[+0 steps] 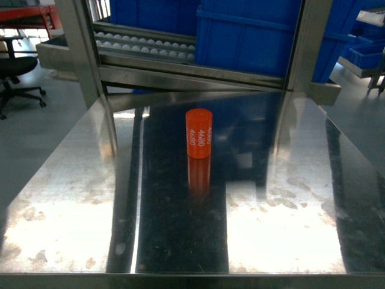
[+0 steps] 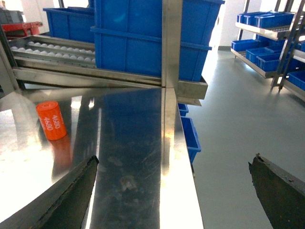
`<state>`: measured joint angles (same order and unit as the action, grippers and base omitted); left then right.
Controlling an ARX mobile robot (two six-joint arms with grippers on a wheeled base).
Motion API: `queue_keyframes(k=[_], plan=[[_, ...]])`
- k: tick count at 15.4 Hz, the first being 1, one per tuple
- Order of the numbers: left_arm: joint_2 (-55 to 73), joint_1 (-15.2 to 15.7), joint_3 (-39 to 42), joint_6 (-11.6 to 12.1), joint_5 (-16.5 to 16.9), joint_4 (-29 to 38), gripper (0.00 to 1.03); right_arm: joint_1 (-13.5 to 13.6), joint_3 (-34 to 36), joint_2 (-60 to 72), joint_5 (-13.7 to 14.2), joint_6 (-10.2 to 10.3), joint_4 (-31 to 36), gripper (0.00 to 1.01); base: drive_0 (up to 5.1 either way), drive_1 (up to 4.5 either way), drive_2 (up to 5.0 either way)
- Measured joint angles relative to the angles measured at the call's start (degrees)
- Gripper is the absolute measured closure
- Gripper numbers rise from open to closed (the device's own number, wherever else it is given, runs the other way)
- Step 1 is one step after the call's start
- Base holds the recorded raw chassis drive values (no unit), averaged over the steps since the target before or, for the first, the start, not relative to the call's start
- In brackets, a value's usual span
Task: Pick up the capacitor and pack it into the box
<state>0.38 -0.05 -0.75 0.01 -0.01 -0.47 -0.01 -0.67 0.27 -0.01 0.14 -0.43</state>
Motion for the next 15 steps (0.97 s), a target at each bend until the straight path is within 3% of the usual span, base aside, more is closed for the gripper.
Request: queue_keyframes(k=[13, 14, 15], plan=[[0.0, 0.0, 0.0, 0.0, 0.0, 0.2, 0.05, 0.0, 0.0, 0.0, 0.0, 0.0, 0.2, 0.03, 0.0, 0.0, 0.0], [0.8, 0.5, -0.3, 0.4, 1.9, -0.8, 0.05, 0.0, 0.0, 0.0, 0.0, 0.0, 0.2, 0.03, 0.0, 0.0, 0.0], [10.0, -1.0, -0.5, 0.4, 5.0, 6.8, 0.05, 0.0, 0.0, 0.0, 0.0, 0.0, 0.2, 0.03, 0.0, 0.0, 0.0]])
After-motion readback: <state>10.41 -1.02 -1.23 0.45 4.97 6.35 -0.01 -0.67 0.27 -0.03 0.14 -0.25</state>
